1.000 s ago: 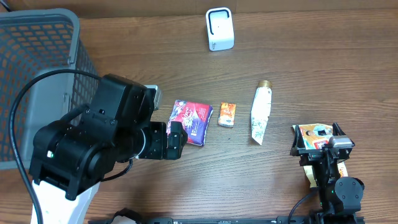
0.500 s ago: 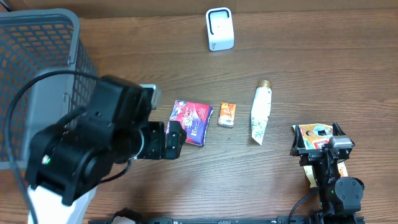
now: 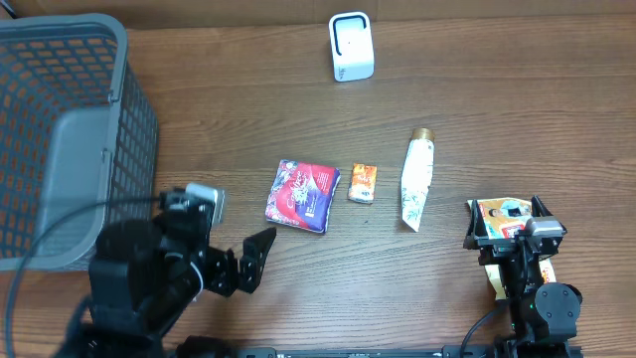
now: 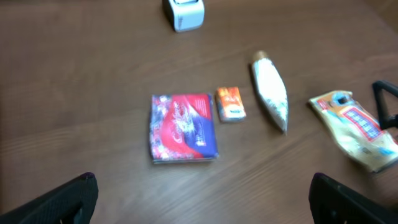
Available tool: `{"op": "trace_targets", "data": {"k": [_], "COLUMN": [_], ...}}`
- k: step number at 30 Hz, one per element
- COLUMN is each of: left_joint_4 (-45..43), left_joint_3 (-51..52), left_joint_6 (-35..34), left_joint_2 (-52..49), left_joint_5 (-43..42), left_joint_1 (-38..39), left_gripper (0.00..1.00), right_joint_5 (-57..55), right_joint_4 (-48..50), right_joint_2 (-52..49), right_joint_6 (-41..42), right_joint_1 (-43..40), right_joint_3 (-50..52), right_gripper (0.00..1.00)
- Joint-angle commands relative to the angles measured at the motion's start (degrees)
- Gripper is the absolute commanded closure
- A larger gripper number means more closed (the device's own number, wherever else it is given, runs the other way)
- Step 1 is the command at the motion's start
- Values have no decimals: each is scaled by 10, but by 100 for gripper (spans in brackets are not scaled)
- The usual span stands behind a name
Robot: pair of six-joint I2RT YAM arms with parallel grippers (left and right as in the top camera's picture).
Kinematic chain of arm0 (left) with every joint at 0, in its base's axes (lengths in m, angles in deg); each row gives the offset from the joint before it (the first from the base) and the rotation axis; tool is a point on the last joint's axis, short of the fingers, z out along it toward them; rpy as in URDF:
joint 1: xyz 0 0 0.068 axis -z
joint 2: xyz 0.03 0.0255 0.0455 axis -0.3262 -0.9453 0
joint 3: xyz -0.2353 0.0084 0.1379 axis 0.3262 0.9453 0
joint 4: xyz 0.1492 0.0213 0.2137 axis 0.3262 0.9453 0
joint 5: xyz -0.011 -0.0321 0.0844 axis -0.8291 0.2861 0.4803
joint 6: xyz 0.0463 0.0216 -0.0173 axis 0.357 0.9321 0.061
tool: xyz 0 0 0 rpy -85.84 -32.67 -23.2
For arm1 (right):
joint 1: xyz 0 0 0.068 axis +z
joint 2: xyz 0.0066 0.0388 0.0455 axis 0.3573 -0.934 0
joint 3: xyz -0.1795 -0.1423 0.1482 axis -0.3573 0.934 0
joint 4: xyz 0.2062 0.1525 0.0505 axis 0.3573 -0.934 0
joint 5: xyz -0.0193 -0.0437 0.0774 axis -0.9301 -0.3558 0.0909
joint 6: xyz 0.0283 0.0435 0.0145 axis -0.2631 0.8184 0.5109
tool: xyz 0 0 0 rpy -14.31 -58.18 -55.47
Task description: Scan the item barcode
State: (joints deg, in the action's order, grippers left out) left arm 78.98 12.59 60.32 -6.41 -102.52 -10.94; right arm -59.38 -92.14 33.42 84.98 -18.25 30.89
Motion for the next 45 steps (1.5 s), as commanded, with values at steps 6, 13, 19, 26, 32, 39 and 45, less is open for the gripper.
{"op": "trace_targets", "data": {"k": [6,13,19,26,32,39,45], "left_joint_4": [-170,-303,-397,-448,-516,-563,-579], "left_joint_3": [231,356,446,501,531,584,619], "left_joint_6": [164,70,-60,-131,-85,-24,-24], "left_joint_2": [217,317,361,377,377,377,377], "left_joint_5": [-125,-120,-20,57,93,104,150], "left_joint_1": [-97,-133,-133,-114,-96,-96,-95], "left_gripper": [0,0,0,0,0,0,0], "right_joint_5": [-1,-1,-1,-1,-1,-1,-1], "right_joint_4": [4,4,4,4,4,4,4], "right_joint_2": [6,6,6,6,6,6,6], "right_joint_6": [-3,-3,-3,-3,-3,-3,-3], "right_joint_1": [3,3,3,3,3,3,3], "right_joint_3": [6,6,6,6,6,6,6], "right_gripper": [0,0,0,0,0,0,0]}}
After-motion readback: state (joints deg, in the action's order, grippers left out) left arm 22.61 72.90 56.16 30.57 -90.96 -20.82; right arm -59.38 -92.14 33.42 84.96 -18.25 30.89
